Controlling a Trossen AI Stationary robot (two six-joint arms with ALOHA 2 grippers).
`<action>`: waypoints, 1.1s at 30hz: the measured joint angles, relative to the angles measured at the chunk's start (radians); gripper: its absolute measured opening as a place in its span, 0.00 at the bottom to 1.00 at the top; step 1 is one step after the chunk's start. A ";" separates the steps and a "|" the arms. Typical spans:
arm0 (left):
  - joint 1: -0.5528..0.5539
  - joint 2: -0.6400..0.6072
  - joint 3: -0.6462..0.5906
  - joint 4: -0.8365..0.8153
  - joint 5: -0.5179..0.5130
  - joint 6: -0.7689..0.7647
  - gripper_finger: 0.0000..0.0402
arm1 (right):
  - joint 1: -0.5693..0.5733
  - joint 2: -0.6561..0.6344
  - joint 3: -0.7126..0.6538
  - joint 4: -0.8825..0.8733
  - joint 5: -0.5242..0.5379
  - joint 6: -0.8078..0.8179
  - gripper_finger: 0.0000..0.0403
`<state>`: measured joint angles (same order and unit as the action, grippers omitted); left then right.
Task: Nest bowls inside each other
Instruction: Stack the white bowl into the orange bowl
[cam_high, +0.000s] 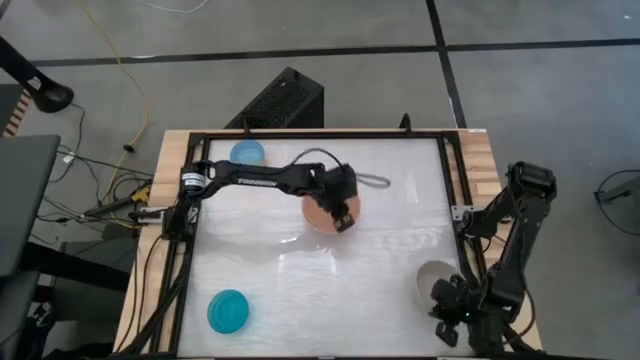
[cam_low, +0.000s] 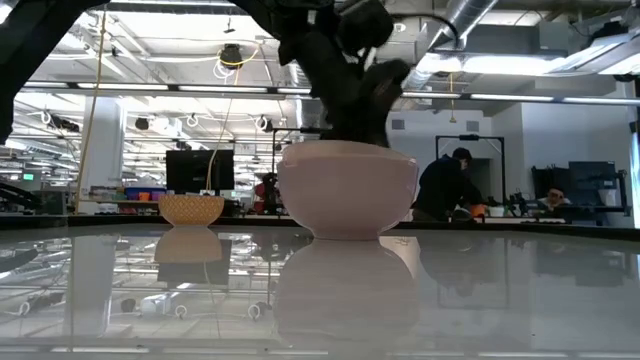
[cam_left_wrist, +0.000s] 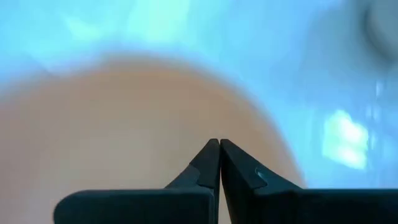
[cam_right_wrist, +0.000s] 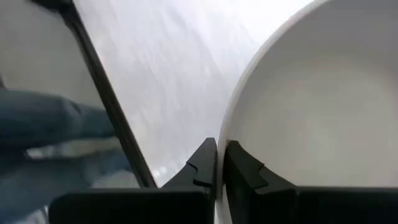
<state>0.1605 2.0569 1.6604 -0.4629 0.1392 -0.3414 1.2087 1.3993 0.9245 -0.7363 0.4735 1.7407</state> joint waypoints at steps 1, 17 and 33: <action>0.013 -0.015 0.000 0.011 -0.007 0.003 0.00 | -0.005 -0.024 0.000 -0.024 0.031 -0.001 0.09; 0.217 -0.333 -0.039 0.075 -0.011 0.104 0.00 | -0.308 -0.376 -0.001 -0.030 0.340 -0.531 0.08; 0.271 -0.893 -0.724 0.423 0.006 -0.068 0.00 | -0.959 -0.356 0.002 0.577 -0.299 -1.262 0.08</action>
<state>0.4318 1.1637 0.9361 -0.0399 0.1449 -0.4093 0.2501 1.0433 0.9260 -0.1596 0.1749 0.4791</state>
